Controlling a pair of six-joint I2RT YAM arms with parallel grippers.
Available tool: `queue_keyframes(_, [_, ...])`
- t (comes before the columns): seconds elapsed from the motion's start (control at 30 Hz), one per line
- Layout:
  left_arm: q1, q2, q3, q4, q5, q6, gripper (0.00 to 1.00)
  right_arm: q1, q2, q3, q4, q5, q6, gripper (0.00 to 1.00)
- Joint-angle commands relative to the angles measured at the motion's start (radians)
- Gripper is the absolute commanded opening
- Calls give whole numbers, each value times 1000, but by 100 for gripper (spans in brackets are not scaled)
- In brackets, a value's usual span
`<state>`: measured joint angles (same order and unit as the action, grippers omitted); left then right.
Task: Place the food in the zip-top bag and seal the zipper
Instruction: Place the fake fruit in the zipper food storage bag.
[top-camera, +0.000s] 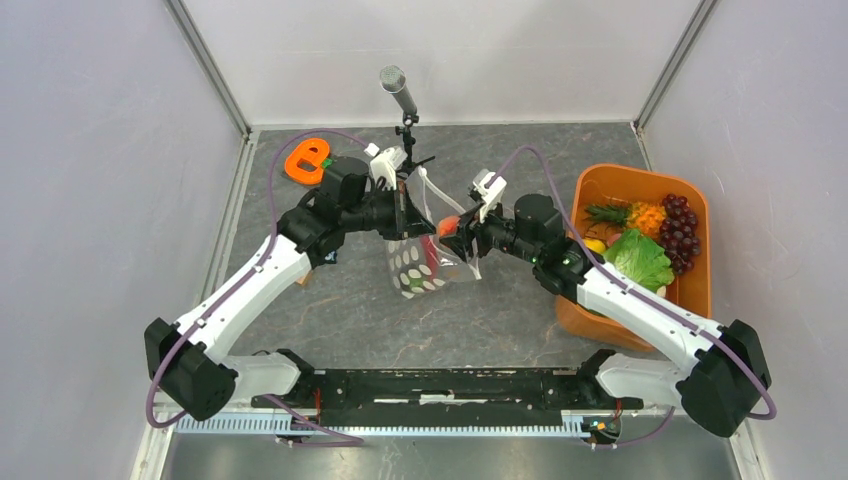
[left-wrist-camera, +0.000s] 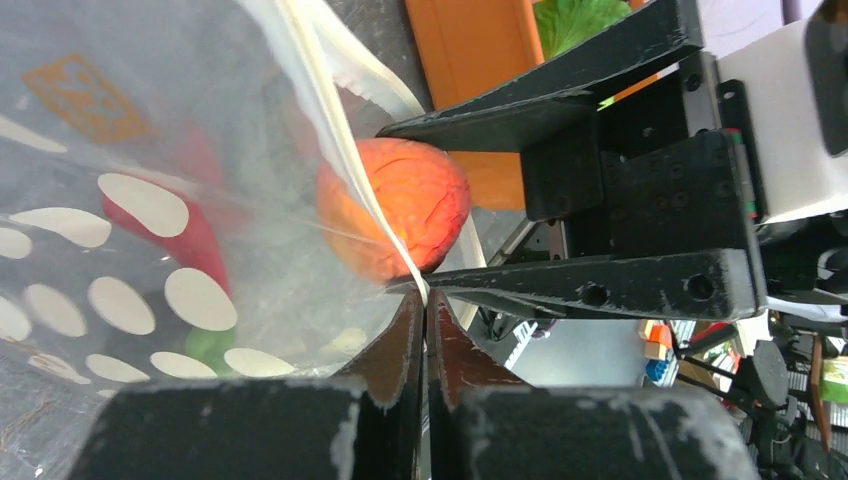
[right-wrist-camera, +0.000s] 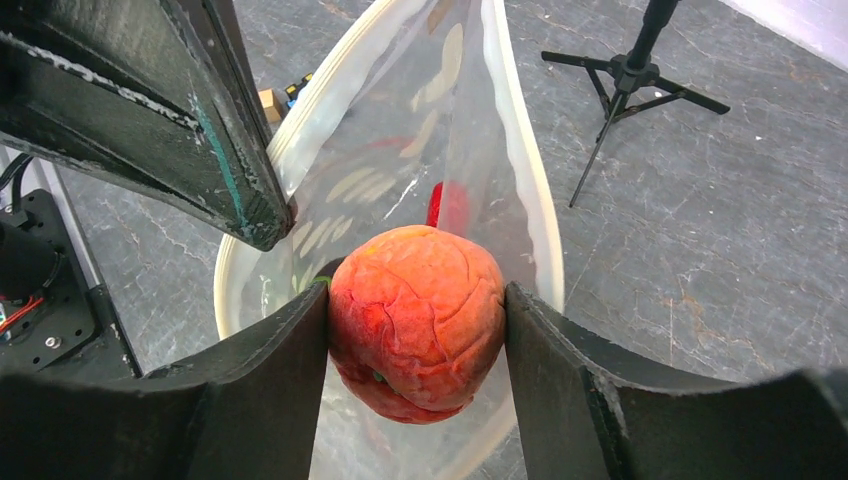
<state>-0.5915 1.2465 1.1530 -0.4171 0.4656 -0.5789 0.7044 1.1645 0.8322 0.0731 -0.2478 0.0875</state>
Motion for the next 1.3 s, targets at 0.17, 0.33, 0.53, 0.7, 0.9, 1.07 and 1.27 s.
queue_keyframes(0.17, [-4, -37, 54, 9, 63, 16, 2, 17, -8, 22, 127, -1, 59, 67])
queue_keyframes(0.33, [-4, -58, 54, 9, 58, 9, 2, 17, 8, 21, 148, 36, 88, 65])
queue_keyframes(0.53, [-5, -86, 31, 58, 58, -14, 2, 41, 25, 42, 141, 99, 81, 67])
queue_keyframes(0.7, [-5, -73, 18, 84, 82, -41, 2, 70, 38, 60, 132, 163, 74, 67])
queue_keyframes(0.9, [-4, -64, -22, 125, 85, -72, 2, 79, 35, 41, 169, 202, 112, 67])
queue_keyframes(1.07, [-4, -78, -25, 126, 57, -77, 2, 80, 35, 37, 189, 241, 146, 69])
queue_keyframes(1.27, [1, -102, -39, 139, 12, -93, 2, 81, 89, 98, 135, 210, 154, 69])
